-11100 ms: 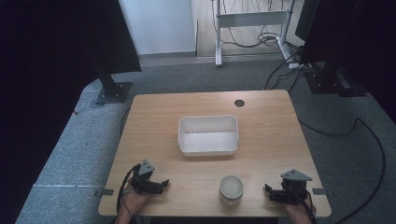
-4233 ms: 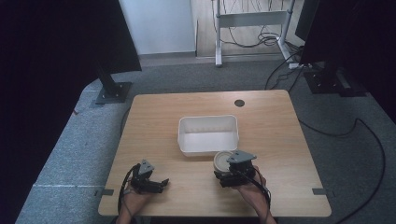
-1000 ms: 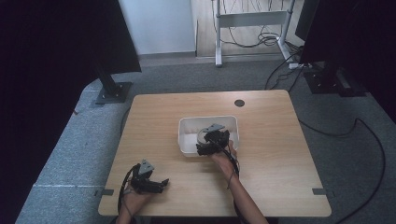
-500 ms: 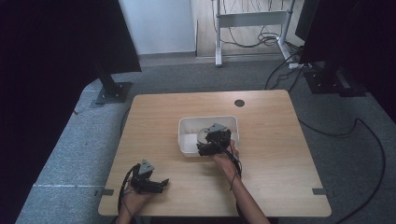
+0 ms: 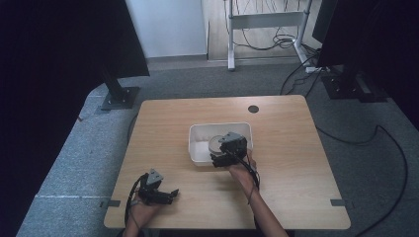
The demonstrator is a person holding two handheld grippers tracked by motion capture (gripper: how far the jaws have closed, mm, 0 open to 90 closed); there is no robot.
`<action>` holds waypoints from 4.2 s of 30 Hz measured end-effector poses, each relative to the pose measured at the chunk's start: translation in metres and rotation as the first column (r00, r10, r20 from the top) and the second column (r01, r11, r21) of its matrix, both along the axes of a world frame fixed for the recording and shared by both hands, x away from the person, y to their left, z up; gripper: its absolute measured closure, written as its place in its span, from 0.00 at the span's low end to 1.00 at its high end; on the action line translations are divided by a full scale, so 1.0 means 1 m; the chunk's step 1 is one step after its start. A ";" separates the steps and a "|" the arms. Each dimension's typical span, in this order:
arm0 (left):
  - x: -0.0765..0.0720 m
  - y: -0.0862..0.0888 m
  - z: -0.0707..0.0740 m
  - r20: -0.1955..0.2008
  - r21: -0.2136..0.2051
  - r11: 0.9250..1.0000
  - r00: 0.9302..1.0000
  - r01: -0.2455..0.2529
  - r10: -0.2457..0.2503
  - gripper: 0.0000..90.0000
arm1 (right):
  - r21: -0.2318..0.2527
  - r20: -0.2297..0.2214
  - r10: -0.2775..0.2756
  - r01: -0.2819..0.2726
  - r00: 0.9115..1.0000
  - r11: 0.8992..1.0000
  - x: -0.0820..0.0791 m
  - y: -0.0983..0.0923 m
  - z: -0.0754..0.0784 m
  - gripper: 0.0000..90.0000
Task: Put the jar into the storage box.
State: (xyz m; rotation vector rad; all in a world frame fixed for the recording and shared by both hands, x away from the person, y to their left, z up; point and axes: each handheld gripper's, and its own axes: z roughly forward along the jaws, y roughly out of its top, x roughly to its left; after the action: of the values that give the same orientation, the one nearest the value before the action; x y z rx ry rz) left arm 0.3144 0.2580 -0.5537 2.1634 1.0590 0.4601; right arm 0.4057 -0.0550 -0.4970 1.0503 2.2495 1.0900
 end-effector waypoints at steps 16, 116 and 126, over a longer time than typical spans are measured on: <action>0.000 0.000 0.000 0.001 0.001 1.000 1.000 0.001 -0.001 0.02 | 0.002 0.002 0.016 -0.016 1.000 1.000 -0.017 -0.012 0.005 0.04; 0.000 0.000 0.000 0.000 0.001 1.000 1.000 -0.002 0.002 0.02 | 0.031 -0.027 -0.095 0.096 0.995 0.995 -0.102 -0.147 -0.032 0.05; 0.000 0.000 0.000 0.000 0.001 1.000 1.000 -0.003 0.003 0.02 | 0.024 -0.040 -0.130 0.131 0.991 0.991 -0.109 -0.162 -0.039 0.05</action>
State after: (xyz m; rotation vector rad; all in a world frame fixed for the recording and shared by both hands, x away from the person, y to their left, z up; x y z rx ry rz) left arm 0.3144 0.2581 -0.5537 2.1624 1.0624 0.4624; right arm 0.2964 -0.2166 -0.5363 1.2209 2.1674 1.0551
